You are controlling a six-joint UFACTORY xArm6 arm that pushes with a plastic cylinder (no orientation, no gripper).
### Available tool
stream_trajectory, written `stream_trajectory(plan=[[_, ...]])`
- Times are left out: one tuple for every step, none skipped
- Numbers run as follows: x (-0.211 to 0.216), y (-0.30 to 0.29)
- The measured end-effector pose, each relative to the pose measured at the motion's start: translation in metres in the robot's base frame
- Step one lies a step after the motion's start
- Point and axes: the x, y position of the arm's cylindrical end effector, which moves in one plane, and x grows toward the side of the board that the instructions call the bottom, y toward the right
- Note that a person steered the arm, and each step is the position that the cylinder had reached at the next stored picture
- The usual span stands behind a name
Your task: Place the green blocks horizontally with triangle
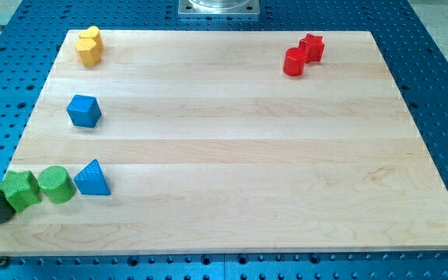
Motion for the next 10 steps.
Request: stream_trajectory(plan=[[0.027, 0.012], [0.009, 0.012], [0.013, -0.004], [0.009, -0.002], [-0.009, -0.006], [-0.012, -0.019], [-0.096, 0.018], [-0.108, 0.136], [-0.165, 0.191], [-0.196, 0.127]])
